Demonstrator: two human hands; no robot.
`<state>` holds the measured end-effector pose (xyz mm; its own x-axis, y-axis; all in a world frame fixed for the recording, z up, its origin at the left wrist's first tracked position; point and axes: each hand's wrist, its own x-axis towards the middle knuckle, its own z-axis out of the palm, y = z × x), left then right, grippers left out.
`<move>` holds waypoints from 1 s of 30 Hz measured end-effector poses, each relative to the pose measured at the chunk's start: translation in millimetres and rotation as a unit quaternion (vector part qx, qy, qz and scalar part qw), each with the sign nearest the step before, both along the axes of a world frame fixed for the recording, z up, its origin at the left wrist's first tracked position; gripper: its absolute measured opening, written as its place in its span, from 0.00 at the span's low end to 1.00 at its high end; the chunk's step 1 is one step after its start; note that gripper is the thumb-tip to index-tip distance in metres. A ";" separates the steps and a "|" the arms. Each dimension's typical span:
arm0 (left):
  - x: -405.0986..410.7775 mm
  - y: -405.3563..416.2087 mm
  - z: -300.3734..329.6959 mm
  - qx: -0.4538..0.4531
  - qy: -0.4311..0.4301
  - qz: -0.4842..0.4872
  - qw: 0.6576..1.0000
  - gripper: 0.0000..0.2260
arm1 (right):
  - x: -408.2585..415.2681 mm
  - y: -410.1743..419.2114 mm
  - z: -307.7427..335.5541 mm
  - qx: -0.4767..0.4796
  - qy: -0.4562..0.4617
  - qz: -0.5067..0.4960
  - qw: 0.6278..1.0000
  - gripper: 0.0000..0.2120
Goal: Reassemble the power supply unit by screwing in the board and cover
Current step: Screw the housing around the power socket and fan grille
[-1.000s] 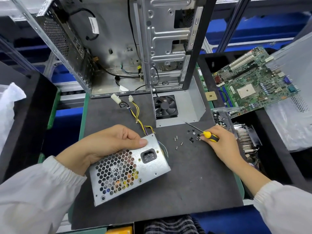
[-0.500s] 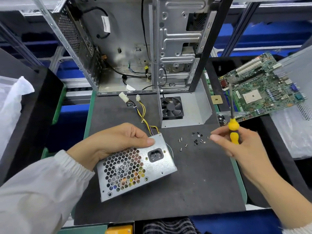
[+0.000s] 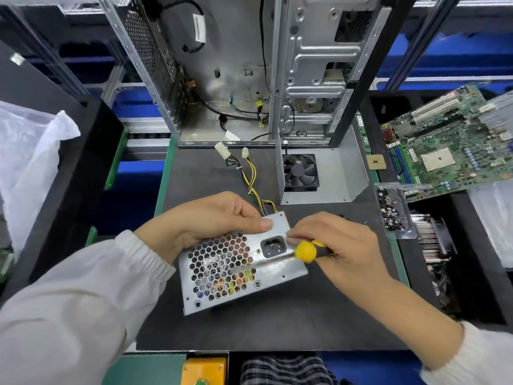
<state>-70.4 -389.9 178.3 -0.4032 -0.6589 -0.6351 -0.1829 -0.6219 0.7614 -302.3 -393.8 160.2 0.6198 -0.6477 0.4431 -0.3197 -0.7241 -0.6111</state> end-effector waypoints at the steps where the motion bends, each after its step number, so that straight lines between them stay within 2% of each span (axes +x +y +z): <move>1: 0.0 0.1 0.1 0.002 0.002 0.000 1.000 0.08 | 0.4 -3.3 -3.8 -0.023 0.010 0.017 1.000 0.11; 3: -0.1 -0.2 -0.3 0.005 0.007 0.002 1.000 0.08 | -0.6 -8.6 -9.1 -0.050 0.036 0.033 0.998 0.09; 6: 0.0 -1.0 -1.6 0.006 0.013 0.004 1.000 0.08 | -3.0 -14.7 -12.5 -0.088 0.069 0.065 0.992 0.15; 10: 0.8 -1.3 -2.9 0.007 0.014 0.004 1.000 0.09 | -4.5 -20.8 -7.7 -0.136 0.105 0.104 0.980 0.14; 14: 1.0 -1.5 -3.7 0.001 0.004 0.005 1.000 0.11 | -6.8 -24.8 -1.8 -0.154 0.136 0.122 0.971 0.18; 19: 0.8 -1.1 -2.4 0.004 0.010 0.007 1.000 0.08 | -6.1 -24.5 1.5 -0.169 0.147 0.141 0.964 0.23; 24: 0.2 -1.4 -2.6 -0.004 0.000 0.006 1.000 0.08 | -8.1 -26.2 8.5 -0.212 0.187 0.161 0.946 0.16; 30: 0.8 -1.8 -3.2 -0.008 0.001 0.002 1.000 0.08 | -10.0 -26.2 10.7 -0.211 0.199 0.181 0.940 0.16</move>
<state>-69.6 -391.7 175.1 -0.4018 -0.6710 -0.6232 -0.1779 -0.6104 0.7719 -312.3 -420.0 170.9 0.9367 -0.1812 0.2997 -0.1484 -0.9805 -0.1290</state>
